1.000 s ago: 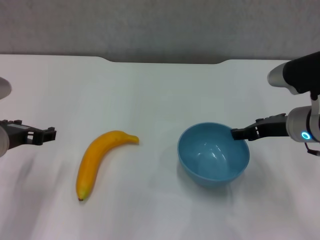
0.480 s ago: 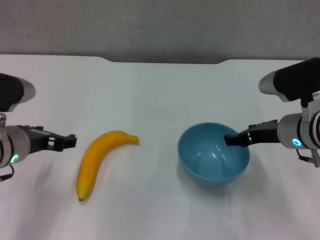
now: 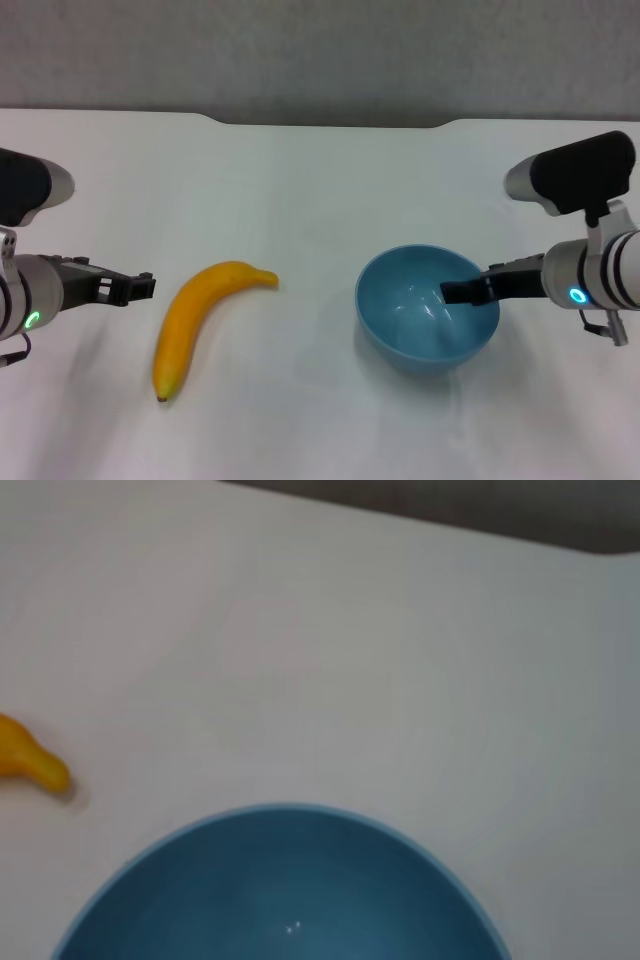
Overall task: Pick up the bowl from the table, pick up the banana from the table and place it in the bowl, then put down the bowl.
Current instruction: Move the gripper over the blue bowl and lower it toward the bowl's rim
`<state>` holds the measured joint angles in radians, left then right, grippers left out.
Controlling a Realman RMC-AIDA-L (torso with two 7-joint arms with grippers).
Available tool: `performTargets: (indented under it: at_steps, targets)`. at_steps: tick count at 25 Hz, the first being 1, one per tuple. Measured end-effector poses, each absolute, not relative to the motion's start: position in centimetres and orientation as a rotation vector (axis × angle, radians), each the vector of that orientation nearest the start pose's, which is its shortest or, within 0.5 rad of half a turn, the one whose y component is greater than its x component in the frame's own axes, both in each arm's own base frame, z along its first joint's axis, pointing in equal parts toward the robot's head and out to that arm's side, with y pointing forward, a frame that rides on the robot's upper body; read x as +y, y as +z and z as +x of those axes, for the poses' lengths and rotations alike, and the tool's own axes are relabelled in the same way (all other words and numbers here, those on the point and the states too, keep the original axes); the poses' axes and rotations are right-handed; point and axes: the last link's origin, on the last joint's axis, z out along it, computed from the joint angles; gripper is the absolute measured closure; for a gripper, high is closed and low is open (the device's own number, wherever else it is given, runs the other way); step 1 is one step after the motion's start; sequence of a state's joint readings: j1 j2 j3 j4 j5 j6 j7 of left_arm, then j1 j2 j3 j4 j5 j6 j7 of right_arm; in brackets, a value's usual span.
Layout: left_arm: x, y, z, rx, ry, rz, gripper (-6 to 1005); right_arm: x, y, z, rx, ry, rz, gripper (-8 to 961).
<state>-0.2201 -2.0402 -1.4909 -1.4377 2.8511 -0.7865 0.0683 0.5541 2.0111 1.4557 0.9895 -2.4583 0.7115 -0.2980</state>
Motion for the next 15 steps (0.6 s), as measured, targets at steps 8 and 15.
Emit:
performTargets:
  at_steps: [8,15]
  targets:
    - [35.8,1.5,-25.6,-1.009,0.073,-1.930,148,40.1,-5.7,23.0,1.058,-0.076,-2.210,206]
    - [35.8,1.4,-25.8,-1.009,0.083,-1.931,150,40.3,-6.1,23.4,1.115,-0.102,-2.191,216]
